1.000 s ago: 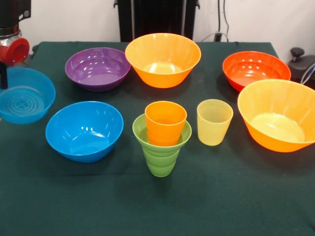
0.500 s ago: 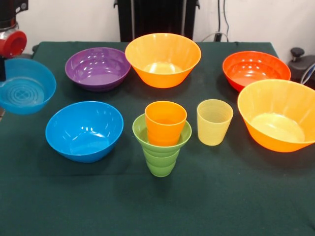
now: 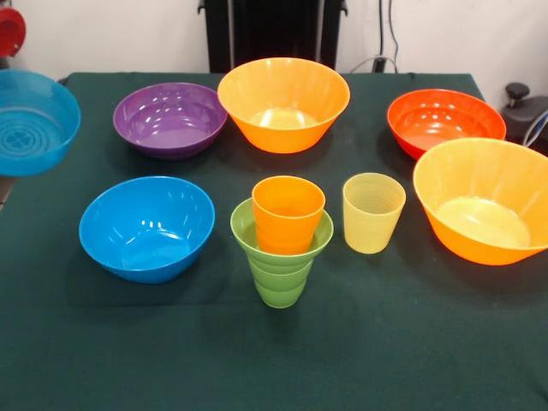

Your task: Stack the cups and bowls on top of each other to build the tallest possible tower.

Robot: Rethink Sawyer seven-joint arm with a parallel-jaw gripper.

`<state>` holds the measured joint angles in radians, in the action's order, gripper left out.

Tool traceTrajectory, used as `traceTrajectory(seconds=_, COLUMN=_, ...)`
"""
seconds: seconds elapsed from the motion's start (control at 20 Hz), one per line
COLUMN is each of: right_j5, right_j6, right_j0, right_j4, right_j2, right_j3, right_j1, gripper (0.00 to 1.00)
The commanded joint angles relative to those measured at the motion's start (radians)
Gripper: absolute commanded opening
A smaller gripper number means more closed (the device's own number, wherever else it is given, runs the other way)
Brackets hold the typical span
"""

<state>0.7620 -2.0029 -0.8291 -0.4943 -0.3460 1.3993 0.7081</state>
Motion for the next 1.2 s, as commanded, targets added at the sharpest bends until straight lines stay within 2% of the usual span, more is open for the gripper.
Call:
traceTrajectory(seconds=0.05, right_j5=0.067, right_j6=0.233, right_j0=-0.002, right_j4=0.049, right_j2=-0.133, right_j3=0.084, right_j1=0.03, gripper=0.0)
traceTrajectory(seconds=0.5, right_j5=0.034, right_j6=0.183, right_j0=0.006, right_j4=0.071, right_j2=-0.165, right_j3=0.075, right_j1=0.015, gripper=0.0)
traceTrajectory(seconds=1.2, right_j5=0.09, right_j6=0.114, right_j0=0.032, right_j4=0.106, right_j2=-0.167, right_j3=0.016, right_j1=0.007, gripper=0.0)
